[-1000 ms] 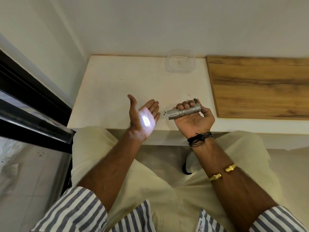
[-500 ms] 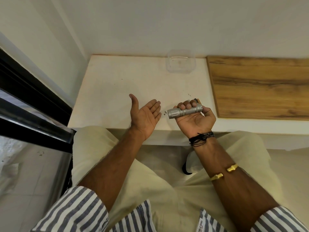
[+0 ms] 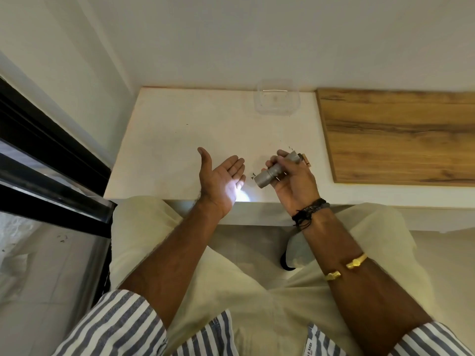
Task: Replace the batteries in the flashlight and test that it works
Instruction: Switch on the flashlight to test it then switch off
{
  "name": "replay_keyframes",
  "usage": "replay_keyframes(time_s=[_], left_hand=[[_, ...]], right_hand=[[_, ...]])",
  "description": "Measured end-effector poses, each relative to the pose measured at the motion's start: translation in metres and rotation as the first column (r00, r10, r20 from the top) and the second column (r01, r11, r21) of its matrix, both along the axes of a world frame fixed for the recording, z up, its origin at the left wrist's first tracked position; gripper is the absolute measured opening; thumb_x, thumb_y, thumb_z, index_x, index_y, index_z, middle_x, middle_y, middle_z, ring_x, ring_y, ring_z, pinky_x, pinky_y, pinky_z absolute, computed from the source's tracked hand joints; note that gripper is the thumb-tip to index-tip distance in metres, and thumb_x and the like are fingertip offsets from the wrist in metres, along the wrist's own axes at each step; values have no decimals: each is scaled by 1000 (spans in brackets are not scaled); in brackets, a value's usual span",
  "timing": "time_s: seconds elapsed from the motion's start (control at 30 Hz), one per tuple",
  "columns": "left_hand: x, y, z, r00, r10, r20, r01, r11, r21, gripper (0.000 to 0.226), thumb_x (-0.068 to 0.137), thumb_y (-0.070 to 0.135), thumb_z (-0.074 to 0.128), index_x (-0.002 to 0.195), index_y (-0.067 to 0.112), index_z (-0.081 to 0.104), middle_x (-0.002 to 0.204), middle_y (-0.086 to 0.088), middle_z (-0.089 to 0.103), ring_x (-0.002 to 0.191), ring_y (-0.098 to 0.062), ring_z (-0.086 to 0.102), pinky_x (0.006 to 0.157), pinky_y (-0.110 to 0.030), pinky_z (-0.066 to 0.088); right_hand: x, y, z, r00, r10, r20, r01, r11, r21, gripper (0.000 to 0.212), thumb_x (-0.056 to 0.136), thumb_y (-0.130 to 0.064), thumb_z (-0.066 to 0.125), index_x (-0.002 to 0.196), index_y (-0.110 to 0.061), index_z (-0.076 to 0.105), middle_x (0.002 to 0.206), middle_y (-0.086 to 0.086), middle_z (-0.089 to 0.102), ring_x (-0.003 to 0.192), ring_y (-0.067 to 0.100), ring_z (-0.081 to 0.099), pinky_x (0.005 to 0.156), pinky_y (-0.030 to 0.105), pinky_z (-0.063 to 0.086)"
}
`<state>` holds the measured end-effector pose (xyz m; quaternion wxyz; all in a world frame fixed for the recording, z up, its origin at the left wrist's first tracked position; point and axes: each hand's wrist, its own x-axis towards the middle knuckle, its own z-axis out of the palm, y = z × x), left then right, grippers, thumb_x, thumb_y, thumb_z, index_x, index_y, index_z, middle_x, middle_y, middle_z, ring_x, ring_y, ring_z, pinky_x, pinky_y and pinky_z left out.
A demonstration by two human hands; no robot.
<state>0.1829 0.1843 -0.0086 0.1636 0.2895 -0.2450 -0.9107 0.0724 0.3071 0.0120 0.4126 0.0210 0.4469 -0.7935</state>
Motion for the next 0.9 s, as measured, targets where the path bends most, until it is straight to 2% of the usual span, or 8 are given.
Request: replay_keyframes(time_s=[0.07,0.17,0.3,0.4,0.53,0.67,0.73,0.9], left_hand=[[0,-1,-1,1000,25,15,-24,999,-26,106,82,86,22,154,8,25,162,-11,26,150,-29,22,124,-46,13],[2,-4,-3,998,55,38,-52,997,-61,104,83,86,23,151,8,32,159,-12,33,147,-28,29,123,-43,18],[2,-6,-4,994,95,56,-89,991,-97,105,82,86,23,149,7,35,156,-13,37,145,-29,34,121,-43,22],[2,-4,-4,992,108,70,-99,987,-124,103,83,85,23,149,7,36,156,-13,38,144,-30,36,121,-44,23],[1,-6,-4,985,140,98,-126,982,-142,101,85,84,20,149,7,35,156,-12,37,144,-29,35,122,-43,22],[2,-9,-4,984,163,73,-153,980,-125,95,86,83,23,134,7,52,141,-4,52,134,-21,45,112,-36,33],[3,-9,-3,980,173,96,-161,980,-121,99,86,83,25,144,5,42,153,-9,42,143,-24,36,119,-39,25],[2,-7,-3,979,166,114,-152,980,-126,101,86,83,21,151,6,31,159,-14,32,147,-29,30,122,-43,21]], right_hand=[[1,0,0,940,58,-335,6,982,187,14,96,-4,65,100,-16,69,86,-11,69,97,21,63,101,46,52],[3,2,-4,672,131,-729,190,921,340,20,87,-17,78,104,-27,73,98,-19,73,104,18,65,95,38,54],[0,4,-8,457,34,-889,394,888,236,31,81,-25,83,110,-31,75,112,-9,74,111,11,61,85,26,52],[-4,4,-7,473,-82,-877,361,926,108,36,83,-7,81,118,-10,73,125,3,72,122,19,65,102,38,54],[-5,4,-2,584,-101,-805,274,959,78,30,88,-9,77,118,-7,69,119,9,74,117,25,68,99,47,57],[-4,4,-3,633,-54,-772,337,917,212,21,90,-13,75,110,-13,68,106,0,75,104,15,70,86,35,58],[-5,4,-5,613,-50,-789,392,885,249,20,91,-12,73,110,-13,67,100,-10,72,96,0,67,82,23,53],[-9,7,-4,625,-166,-762,398,908,129,27,88,-2,74,114,-7,70,109,7,74,108,20,71,96,33,56]])
